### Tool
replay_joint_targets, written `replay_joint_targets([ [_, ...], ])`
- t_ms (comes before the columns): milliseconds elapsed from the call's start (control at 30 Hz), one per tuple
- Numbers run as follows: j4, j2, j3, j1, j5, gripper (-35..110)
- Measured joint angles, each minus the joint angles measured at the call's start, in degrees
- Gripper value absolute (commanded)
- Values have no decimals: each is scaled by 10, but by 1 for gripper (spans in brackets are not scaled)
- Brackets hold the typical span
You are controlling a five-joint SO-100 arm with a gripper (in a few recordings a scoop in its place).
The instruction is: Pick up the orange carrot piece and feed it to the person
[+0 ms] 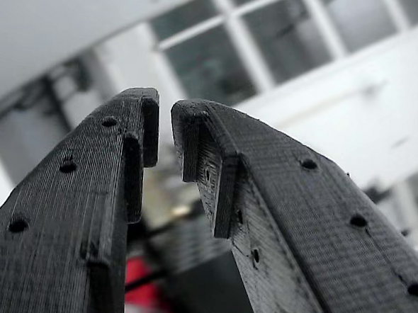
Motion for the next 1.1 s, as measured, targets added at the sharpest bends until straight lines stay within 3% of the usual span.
replay_joint_targets([
  [300, 173, 8, 0, -7, 115, -2],
  [567, 303, 98, 62, -11, 302, -2],
  [1100, 347, 436, 580, -13, 490, -2],
])
